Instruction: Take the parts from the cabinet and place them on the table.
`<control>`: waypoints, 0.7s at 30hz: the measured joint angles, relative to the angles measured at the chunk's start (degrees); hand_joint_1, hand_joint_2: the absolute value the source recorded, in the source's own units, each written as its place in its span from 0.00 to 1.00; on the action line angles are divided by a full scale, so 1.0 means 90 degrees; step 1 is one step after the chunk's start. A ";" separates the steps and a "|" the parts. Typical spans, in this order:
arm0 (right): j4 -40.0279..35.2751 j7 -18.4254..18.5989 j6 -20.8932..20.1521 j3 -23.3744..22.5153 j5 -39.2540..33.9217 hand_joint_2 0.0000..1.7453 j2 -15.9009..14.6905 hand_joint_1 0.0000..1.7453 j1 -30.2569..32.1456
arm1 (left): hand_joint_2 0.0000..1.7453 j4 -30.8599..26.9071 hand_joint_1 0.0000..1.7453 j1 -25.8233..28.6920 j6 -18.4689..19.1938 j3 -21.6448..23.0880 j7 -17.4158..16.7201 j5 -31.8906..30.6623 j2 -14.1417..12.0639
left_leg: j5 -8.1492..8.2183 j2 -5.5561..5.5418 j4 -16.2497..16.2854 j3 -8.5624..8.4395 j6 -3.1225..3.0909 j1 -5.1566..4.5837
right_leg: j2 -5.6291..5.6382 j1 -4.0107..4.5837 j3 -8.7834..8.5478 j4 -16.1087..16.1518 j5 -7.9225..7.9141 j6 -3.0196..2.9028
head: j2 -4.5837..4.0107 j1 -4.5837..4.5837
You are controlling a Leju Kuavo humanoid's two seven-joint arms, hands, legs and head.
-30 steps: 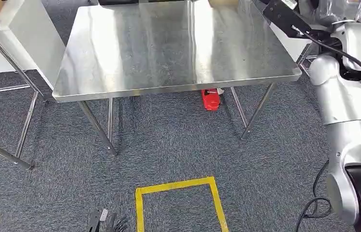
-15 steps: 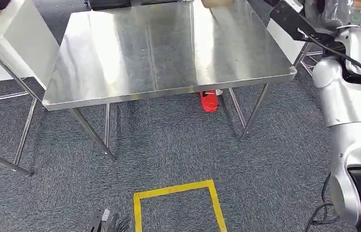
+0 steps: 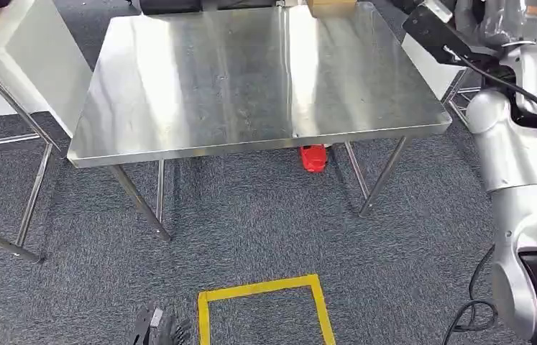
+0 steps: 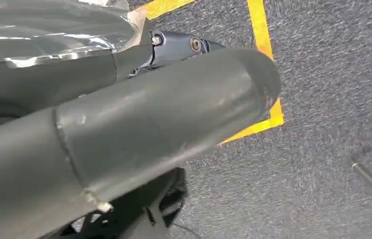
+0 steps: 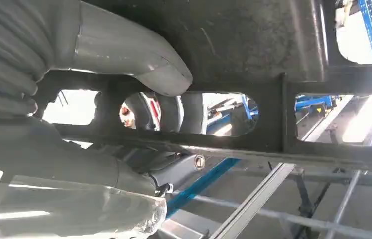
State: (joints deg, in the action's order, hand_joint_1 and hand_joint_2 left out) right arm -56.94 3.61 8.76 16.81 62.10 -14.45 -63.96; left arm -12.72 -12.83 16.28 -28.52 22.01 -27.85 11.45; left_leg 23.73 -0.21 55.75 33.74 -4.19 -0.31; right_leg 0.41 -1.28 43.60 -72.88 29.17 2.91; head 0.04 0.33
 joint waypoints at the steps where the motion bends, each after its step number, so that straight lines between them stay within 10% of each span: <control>1: 0.0000 -0.0002 0.0002 -0.0002 0.0000 1.00 0.0000 1.00 0.0001 | 0.00 0.0000 0.00 -0.0003 0.0000 0.0000 0.0000 0.0000 0.0007 | 0.0052 -0.0009 0.0042 -0.0023 0.0032 0.0021 | -0.0006 -0.0032 -0.0183 0.0477 -0.0275 0.0099 | 0.0000 -0.0010; 3: 0.0000 -0.0002 0.0002 -0.0019 0.0002 1.00 -0.0002 1.00 -0.0001 | 0.00 0.0000 0.00 -0.0008 0.0000 0.0002 0.0000 0.0000 0.0010 | 0.0211 -0.0026 0.0200 -0.0029 0.0140 0.0038 | -0.0073 -0.0107 -0.0645 0.1645 -0.0790 0.0263 | 0.0000 -0.0015; 6: 0.0017 0.0002 0.0010 -0.0036 0.0010 1.00 -0.0007 1.00 0.0036 | 0.00 0.0002 0.00 -0.0010 -0.0007 0.0002 -0.0019 0.0000 -0.0002 | 0.0305 -0.0027 0.0293 0.0013 0.0216 -0.0014 | -0.0027 -0.0048 -0.0680 0.1573 -0.0701 0.0037 | 0.0000 -0.0002; 9: 0.0010 -0.0002 0.0010 -0.0041 0.0027 1.00 -0.0003 1.00 0.0036 | 0.00 0.0002 0.00 -0.0008 -0.0017 0.0002 -0.0015 0.0002 -0.0029 | 0.0421 -0.0021 0.0382 0.0019 0.0288 0.0017 | 0.0006 -0.0101 -0.0727 0.1559 -0.0653 -0.0052 | 0.0000 0.0000; 13: 0.0039 0.0078 -0.0008 -0.0041 0.0082 1.00 0.0005 1.00 0.0074 | 0.00 0.0002 0.00 0.0006 -0.0005 -0.0002 0.0005 0.0063 -0.0032 | 0.1060 0.0008 0.2060 0.0970 0.0399 0.0062 | 0.0006 -0.0077 -0.0814 0.1558 -0.0569 -0.0172 | 0.0000 0.0014; 15: 0.0112 0.0066 0.0015 -0.0039 0.0151 1.00 0.0022 1.00 0.0144 | 0.00 0.0002 0.00 0.0021 0.0015 -0.0005 0.0017 0.0092 -0.0034 | 0.0849 0.0007 0.2188 0.1222 0.0356 0.0060 | 0.0018 -0.0039 -0.0862 0.1558 -0.0533 -0.0215 | 0.0000 0.0012; 18: 0.0213 0.0017 0.0034 -0.0037 0.0211 1.00 0.0085 1.00 0.0148 | 0.00 0.0002 0.00 0.0017 0.0039 -0.0005 0.0019 0.0109 -0.0054 | -0.0100 0.0001 0.0684 0.0643 0.0132 0.0006 | 0.0046 0.0010 -0.0954 0.1571 -0.0470 -0.0223 | 0.0000 0.0012; 21: 0.0313 -0.0010 0.0056 -0.0034 0.0231 1.00 0.0112 1.00 0.0134 | 0.00 0.0002 0.00 0.0006 0.0051 -0.0007 0.0022 0.0109 -0.0090 | -0.0043 0.0047 0.0321 0.0468 0.0040 -0.0087 | 0.0046 0.0030 -0.0968 0.1620 -0.0422 -0.0150 | 0.0000 0.0019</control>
State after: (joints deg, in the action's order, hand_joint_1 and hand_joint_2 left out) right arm -54.12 3.52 9.27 16.50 64.17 -13.44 -62.76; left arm -12.70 -12.78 16.74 -28.59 22.21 -26.86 10.64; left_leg 23.34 0.21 58.64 37.96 -3.82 -1.10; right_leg 0.83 -1.01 34.89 -58.30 25.37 1.56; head 0.04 0.50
